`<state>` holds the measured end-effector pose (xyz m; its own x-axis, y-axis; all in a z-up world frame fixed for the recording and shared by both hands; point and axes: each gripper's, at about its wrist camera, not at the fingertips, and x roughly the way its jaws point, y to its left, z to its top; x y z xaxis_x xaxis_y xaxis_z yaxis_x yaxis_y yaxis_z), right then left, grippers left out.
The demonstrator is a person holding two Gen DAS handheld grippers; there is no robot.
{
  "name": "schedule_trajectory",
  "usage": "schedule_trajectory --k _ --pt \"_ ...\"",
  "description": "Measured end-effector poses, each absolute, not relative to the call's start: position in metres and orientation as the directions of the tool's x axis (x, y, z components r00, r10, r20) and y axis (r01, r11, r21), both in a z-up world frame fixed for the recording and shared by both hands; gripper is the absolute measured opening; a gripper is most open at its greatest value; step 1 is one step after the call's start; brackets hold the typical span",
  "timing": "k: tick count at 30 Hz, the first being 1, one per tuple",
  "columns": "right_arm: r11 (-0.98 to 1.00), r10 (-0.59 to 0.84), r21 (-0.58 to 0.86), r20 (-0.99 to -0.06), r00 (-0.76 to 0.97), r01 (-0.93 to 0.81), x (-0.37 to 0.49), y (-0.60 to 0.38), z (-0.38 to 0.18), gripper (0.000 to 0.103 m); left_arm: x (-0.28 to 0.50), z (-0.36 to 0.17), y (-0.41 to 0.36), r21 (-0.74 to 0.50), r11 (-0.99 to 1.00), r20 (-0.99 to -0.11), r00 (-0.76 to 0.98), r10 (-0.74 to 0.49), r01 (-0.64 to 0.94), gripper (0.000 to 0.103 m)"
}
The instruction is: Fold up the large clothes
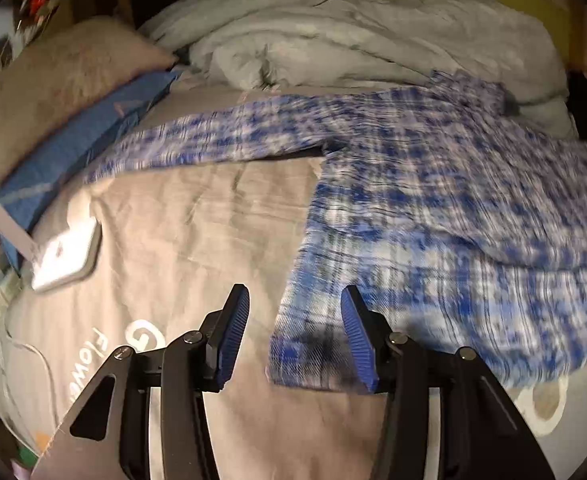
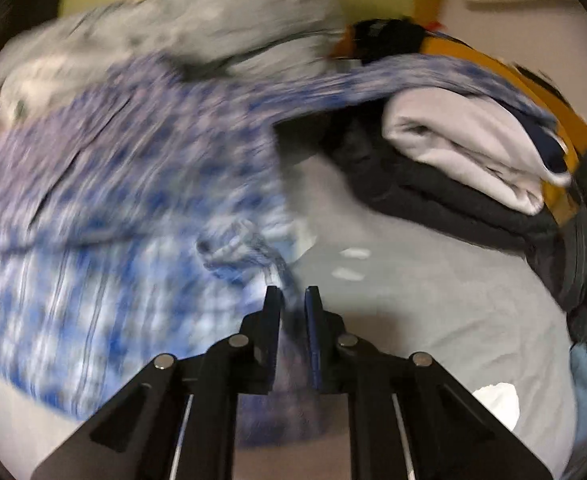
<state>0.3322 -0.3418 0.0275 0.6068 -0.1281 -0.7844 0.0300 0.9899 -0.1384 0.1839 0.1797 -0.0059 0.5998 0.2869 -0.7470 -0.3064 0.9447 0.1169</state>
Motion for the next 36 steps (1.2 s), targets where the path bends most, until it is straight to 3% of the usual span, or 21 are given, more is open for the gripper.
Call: schedule_trajectory --k 3,6,8,9,14,16,20,21,24,28,33,36 --pt "0.989 -0.145 -0.127 -0.796 0.588 0.073 0.331 -0.354 0.027 0.011 0.177 -0.003 0.167 0.162 0.949 -0.728 0.616 0.301 -0.272 0.058" --pt "0.994 -0.110 -0.097 -0.783 0.612 0.055 0.320 -0.352 0.038 0.015 0.174 0.000 0.168 0.089 0.961 -0.738 0.630 0.240 -0.263 0.058" --pt "0.997 -0.076 -0.079 -0.767 0.637 0.023 0.308 -0.345 0.048 0.030 0.172 0.004 0.168 0.064 0.964 -0.734 0.643 0.220 -0.257 0.058" --pt "0.997 -0.061 -0.073 -0.760 0.647 0.009 0.302 -0.341 0.052 0.043 0.172 0.006 0.165 0.070 0.966 -0.729 0.648 0.221 -0.251 0.058" --pt "0.994 0.032 -0.044 -0.749 0.662 -0.098 0.273 -0.316 0.066 0.057 0.164 0.013 0.150 0.073 0.978 -0.718 0.670 0.188 -0.195 0.060" --pt "0.988 0.062 -0.046 -0.751 0.658 -0.146 0.264 -0.304 0.067 0.071 0.163 0.015 0.142 0.076 0.986 -0.719 0.677 0.158 -0.150 0.067" --pt "0.959 0.087 -0.108 -0.764 0.639 -0.261 0.256 -0.277 0.061 0.091 0.165 -0.001 0.110 0.117 0.992 -0.785 0.616 0.065 0.043 0.092" --pt "0.946 0.090 -0.132 -0.769 0.632 -0.295 0.253 -0.269 0.058 0.093 0.164 -0.006 0.099 0.147 0.986 -0.793 0.605 0.068 0.082 0.092" --pt "0.887 0.078 -0.229 -0.781 0.619 -0.400 0.240 -0.239 0.043 0.096 0.160 -0.025 0.061 0.277 0.946 -0.787 0.605 0.121 0.171 0.092" --pt "0.826 0.088 -0.275 -0.799 0.594 -0.493 0.229 -0.213 0.022 0.097 0.170 -0.042 0.046 0.229 0.956 -0.829 0.552 0.093 0.183 0.092" --pt "0.790 0.009 -0.366 -0.796 0.606 -0.492 0.231 -0.202 -0.001 0.097 0.176 -0.050 0.046 0.339 0.932 -0.768 0.609 0.197 0.126 0.096" --pt "0.818 -0.013 -0.362 -0.788 0.615 -0.447 0.239 -0.207 -0.003 0.099 0.180 -0.053 0.056 0.402 0.916 -0.696 0.653 0.298 0.010 0.097"
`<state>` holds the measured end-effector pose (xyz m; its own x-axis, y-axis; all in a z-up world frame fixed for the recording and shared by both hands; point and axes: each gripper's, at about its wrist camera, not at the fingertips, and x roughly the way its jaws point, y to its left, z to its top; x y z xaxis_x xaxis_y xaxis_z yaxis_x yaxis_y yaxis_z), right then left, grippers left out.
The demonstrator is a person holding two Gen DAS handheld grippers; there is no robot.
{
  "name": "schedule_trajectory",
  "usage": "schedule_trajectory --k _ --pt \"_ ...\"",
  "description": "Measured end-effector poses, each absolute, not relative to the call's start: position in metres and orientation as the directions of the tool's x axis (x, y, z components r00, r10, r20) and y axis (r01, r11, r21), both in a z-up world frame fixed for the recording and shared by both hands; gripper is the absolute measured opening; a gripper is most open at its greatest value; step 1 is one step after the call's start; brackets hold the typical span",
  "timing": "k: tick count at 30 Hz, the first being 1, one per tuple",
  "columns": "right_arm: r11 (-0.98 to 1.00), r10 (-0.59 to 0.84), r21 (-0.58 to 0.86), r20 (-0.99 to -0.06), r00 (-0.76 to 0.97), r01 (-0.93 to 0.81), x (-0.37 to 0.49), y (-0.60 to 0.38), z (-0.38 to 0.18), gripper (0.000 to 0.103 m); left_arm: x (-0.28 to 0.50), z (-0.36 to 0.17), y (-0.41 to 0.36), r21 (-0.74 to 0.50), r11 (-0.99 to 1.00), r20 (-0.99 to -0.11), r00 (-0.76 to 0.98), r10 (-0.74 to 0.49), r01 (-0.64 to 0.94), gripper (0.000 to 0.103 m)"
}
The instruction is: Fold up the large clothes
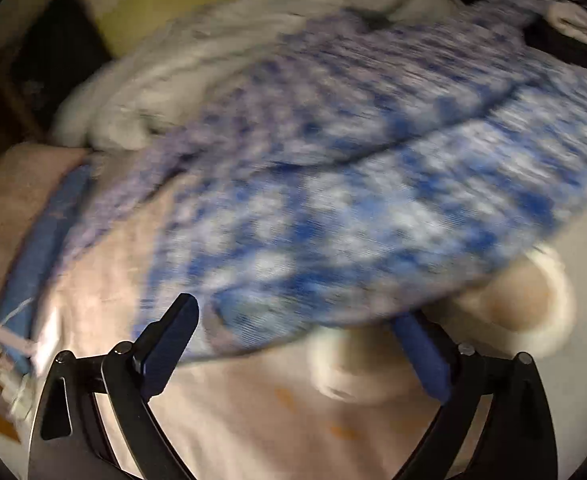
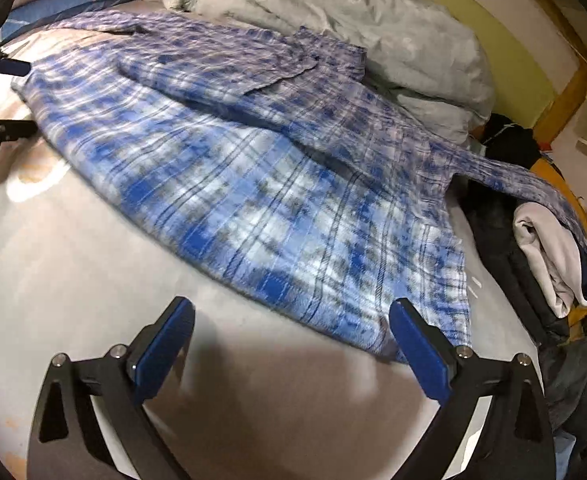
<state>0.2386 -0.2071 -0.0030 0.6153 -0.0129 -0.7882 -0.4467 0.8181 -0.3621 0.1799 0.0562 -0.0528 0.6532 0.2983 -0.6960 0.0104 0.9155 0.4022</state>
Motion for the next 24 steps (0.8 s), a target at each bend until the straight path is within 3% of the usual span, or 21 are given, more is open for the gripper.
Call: schedule_trajectory --k 2,8,9,10,11,12,13,16,24 --pt "0.840 -0.021 -0.348 -0.787 0.616 -0.416 0.243 -0.212 -0.003 0.099 0.182 -0.057 0.060 0.420 0.908 -0.682 0.658 0.318 -0.003 0.097" --pt "0.841 -0.202 -0.491 -0.676 0.709 -0.228 0.260 -0.235 -0.005 0.097 0.194 -0.058 0.090 0.399 0.908 -0.685 0.617 0.388 -0.128 0.098" --pt "0.859 -0.208 -0.471 -0.681 0.702 -0.202 0.265 -0.243 -0.005 0.087 0.194 -0.058 0.099 0.387 0.909 -0.687 0.609 0.398 -0.158 0.091" --pt "0.878 -0.203 -0.441 -0.696 0.689 -0.187 0.270 -0.251 -0.005 0.064 0.195 -0.057 0.109 0.370 0.909 -0.687 0.603 0.406 -0.191 0.085" --pt "0.888 -0.205 -0.425 -0.707 0.677 -0.175 0.273 -0.256 -0.005 0.052 0.195 -0.056 0.119 0.341 0.916 -0.694 0.600 0.398 -0.213 0.060" --pt "0.897 -0.217 -0.415 -0.714 0.665 -0.154 0.277 -0.262 -0.007 0.030 0.194 -0.057 0.128 0.307 0.925 -0.708 0.595 0.380 -0.225 0.020" --pt "0.902 -0.230 -0.410 -0.717 0.658 -0.132 0.280 -0.267 -0.008 0.016 0.194 -0.058 0.135 0.273 0.933 -0.726 0.586 0.360 -0.235 0.006" --pt "0.922 -0.215 -0.375 -0.704 0.677 -0.097 0.277 -0.274 -0.002 0.005 0.182 -0.049 0.145 0.188 0.948 -0.726 0.614 0.310 -0.256 0.004" --pt "0.941 -0.152 -0.329 -0.621 0.768 -0.079 0.229 -0.275 0.061 0.002 0.115 0.015 0.144 0.125 0.948 -0.663 0.687 0.298 -0.292 0.003"
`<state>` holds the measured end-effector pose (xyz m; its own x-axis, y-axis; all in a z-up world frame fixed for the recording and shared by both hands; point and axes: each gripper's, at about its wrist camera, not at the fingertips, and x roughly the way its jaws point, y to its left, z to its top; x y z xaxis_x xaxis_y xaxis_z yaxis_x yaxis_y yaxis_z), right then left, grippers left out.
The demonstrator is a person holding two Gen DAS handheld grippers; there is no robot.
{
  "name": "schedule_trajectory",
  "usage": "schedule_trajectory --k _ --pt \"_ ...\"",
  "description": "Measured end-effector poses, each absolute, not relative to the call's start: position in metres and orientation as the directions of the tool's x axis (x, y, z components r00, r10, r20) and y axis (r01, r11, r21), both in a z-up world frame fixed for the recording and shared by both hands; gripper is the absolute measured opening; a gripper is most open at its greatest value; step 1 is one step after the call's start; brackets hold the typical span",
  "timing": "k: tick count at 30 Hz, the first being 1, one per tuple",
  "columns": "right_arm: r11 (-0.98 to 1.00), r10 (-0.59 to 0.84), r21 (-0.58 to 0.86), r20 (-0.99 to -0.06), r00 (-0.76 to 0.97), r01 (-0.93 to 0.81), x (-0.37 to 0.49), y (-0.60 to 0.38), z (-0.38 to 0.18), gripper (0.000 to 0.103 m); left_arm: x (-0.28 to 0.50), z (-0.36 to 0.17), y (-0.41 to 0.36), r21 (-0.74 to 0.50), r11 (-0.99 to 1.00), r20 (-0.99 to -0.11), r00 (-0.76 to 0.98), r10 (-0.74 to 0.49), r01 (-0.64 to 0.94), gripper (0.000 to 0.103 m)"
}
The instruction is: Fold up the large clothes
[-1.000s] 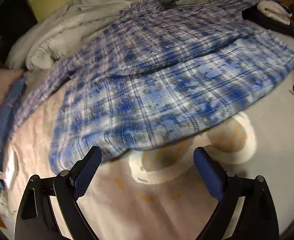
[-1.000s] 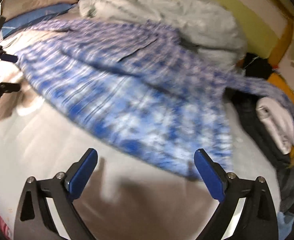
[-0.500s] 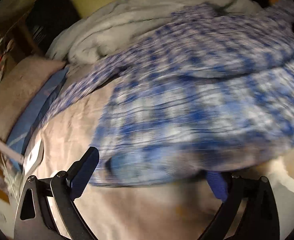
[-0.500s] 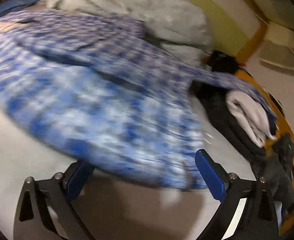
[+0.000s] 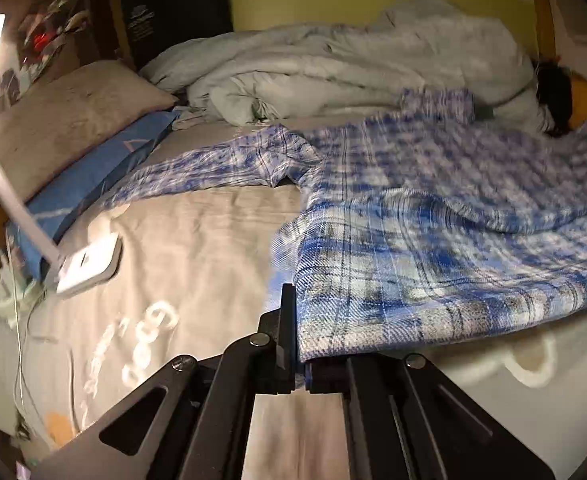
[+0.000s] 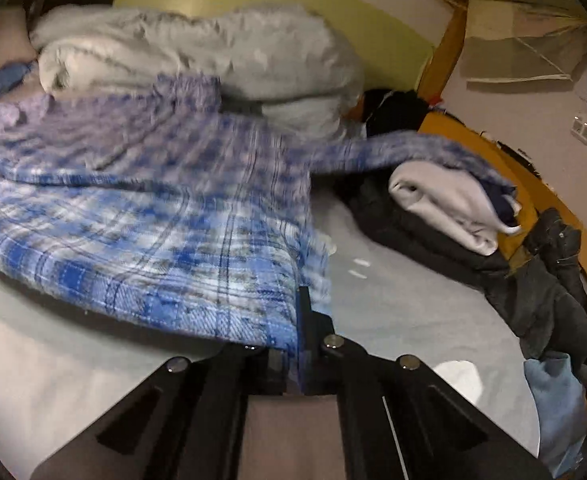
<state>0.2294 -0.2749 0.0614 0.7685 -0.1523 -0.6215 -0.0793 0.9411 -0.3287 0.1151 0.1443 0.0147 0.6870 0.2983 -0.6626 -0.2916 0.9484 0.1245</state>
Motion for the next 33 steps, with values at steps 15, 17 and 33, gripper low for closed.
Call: schedule_trajectory --k 15,17,33 --pt "0.963 -0.074 -0.236 -0.689 0.721 -0.127 0.090 -0.302 0.074 0.002 -0.016 0.017 0.123 0.136 0.974 -0.735 0.641 0.223 -0.182 0.003" --pt "0.962 -0.088 -0.245 -0.701 0.708 -0.123 0.095 -0.302 0.070 0.002 -0.012 0.015 0.120 0.154 0.973 -0.738 0.635 0.229 -0.172 0.003" --pt "0.945 -0.137 -0.300 -0.733 0.666 -0.135 0.228 -0.279 0.076 0.002 0.139 0.033 0.132 0.300 0.937 -0.719 0.604 0.344 -0.177 0.003"
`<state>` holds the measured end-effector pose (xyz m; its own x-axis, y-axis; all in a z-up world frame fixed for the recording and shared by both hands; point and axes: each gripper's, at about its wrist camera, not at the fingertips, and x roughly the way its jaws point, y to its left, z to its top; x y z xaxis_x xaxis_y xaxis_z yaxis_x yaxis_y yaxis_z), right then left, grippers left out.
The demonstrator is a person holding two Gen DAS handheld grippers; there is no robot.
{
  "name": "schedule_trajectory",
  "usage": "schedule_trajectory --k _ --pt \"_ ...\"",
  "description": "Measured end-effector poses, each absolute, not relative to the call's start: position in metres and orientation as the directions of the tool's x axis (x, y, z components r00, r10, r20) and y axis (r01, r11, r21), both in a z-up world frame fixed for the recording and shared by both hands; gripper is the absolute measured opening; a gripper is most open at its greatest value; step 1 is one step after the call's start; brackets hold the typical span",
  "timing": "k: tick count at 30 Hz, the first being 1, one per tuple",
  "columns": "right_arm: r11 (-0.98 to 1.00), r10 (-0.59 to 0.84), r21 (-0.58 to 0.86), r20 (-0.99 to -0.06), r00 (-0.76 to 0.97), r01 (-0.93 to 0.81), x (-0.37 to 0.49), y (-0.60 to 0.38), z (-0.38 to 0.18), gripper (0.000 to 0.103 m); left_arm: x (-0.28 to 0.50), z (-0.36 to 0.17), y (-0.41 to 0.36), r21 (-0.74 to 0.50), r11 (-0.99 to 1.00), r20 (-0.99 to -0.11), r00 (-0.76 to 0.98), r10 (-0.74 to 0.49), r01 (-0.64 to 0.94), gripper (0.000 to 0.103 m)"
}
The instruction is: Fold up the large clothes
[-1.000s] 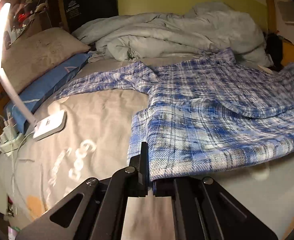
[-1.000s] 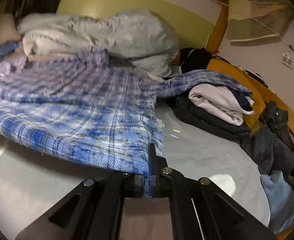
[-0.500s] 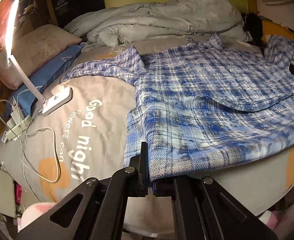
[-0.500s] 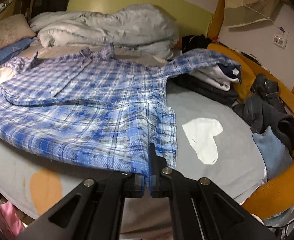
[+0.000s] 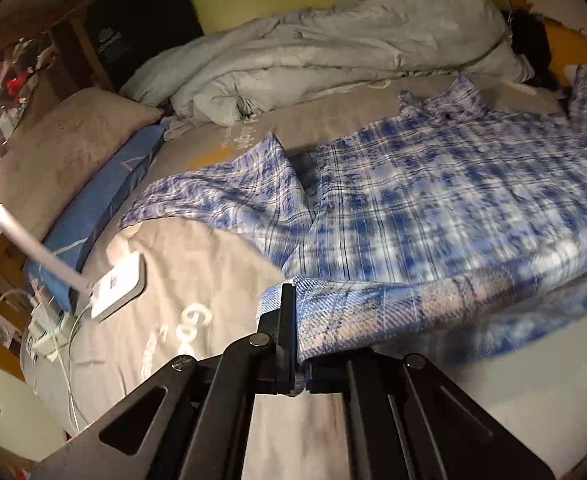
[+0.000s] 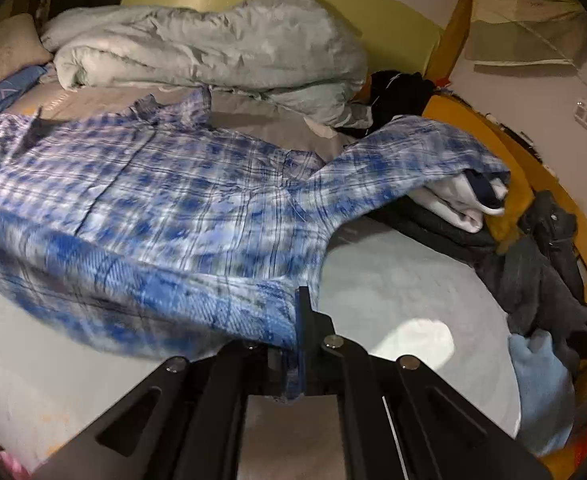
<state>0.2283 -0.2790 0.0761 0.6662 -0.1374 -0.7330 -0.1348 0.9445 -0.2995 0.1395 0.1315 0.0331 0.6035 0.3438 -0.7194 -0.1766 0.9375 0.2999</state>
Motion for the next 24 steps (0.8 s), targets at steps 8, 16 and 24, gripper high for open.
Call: schedule_trajectory --k 8,16,24 --pt "0.924 -0.183 -0.352 -0.753 0.632 -0.152 0.270 -0.267 0.047 0.002 0.189 -0.004 0.137 0.338 0.927 -0.759 0.535 0.371 -0.163 0.003" --pt "0.937 -0.170 -0.313 -0.797 0.579 -0.155 0.304 -0.266 0.028 0.002 0.214 -0.031 0.143 0.338 0.930 -0.783 0.505 0.363 -0.145 0.004" --pt "0.964 -0.082 -0.220 -0.780 0.621 -0.149 0.296 -0.287 0.040 0.083 0.203 -0.014 0.148 0.229 0.962 -0.782 0.560 0.274 -0.151 0.038"
